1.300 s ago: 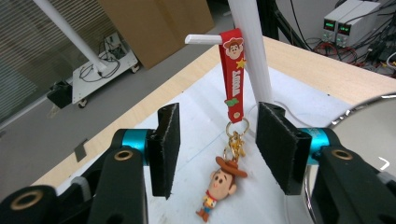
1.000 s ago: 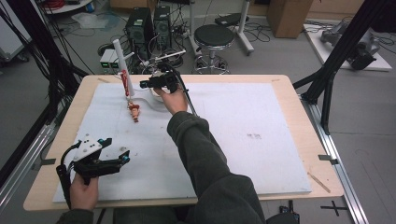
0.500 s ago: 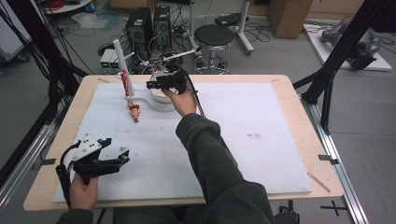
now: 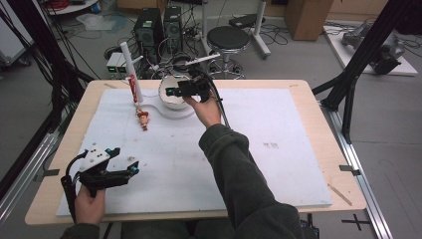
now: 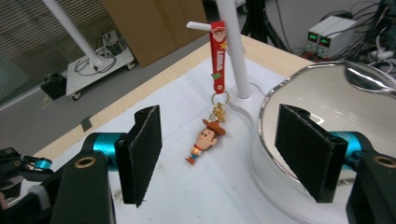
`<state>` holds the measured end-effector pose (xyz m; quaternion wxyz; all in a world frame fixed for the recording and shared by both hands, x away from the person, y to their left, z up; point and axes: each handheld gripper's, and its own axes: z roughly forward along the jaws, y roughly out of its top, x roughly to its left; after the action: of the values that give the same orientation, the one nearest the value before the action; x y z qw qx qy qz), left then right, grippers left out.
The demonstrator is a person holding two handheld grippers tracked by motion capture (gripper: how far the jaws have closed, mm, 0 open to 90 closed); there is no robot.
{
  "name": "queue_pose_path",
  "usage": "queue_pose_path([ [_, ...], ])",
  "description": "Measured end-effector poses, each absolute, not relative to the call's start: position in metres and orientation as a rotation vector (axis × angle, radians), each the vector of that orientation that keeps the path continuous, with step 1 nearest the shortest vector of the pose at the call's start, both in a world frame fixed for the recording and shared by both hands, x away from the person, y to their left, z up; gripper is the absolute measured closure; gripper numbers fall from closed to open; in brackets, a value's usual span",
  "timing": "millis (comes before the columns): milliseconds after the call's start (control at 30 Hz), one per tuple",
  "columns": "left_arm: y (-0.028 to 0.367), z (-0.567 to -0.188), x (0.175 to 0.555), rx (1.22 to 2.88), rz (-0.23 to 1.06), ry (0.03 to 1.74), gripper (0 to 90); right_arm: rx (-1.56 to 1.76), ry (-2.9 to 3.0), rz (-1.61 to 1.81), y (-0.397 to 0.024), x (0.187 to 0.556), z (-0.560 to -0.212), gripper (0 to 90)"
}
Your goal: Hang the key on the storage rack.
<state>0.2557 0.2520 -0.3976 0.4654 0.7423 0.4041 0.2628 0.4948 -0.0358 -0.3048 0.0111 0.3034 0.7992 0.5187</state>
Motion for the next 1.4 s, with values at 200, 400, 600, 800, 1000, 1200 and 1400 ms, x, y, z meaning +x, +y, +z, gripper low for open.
queue_pose_path([
  [200,0.253,-0.397,0.254,1.816,0.648,0.99,20.4,0.987,2.489,1.592,-0.055,0.492,-0.313,26.9],
  [400,0.253,-0.397,0.254,1.819,0.649,0.99,20.4,1.029,2.503,1.584,-0.071,0.488,-0.316,22.5],
  [600,0.253,-0.397,0.254,1.812,0.648,0.999,20.4,1.002,2.465,1.596,-0.082,0.482,-0.313,22.3],
  [800,0.253,-0.397,0.254,1.813,0.648,0.999,20.4,1.015,2.454,1.6,-0.094,0.478,-0.317,22.5],
  [1000,0.254,-0.397,0.254,1.813,0.65,1.0,20.4,1.01,2.448,1.598,-0.104,0.473,-0.319,22.1],
  [1200,0.254,-0.397,0.254,1.813,0.649,1.001,20.4,1.012,2.448,1.587,-0.115,0.468,-0.323,21.7],
  [1400,0.254,-0.397,0.255,1.815,0.646,1.002,20.4,1.025,2.427,1.59,-0.128,0.464,-0.324,20.9],
])
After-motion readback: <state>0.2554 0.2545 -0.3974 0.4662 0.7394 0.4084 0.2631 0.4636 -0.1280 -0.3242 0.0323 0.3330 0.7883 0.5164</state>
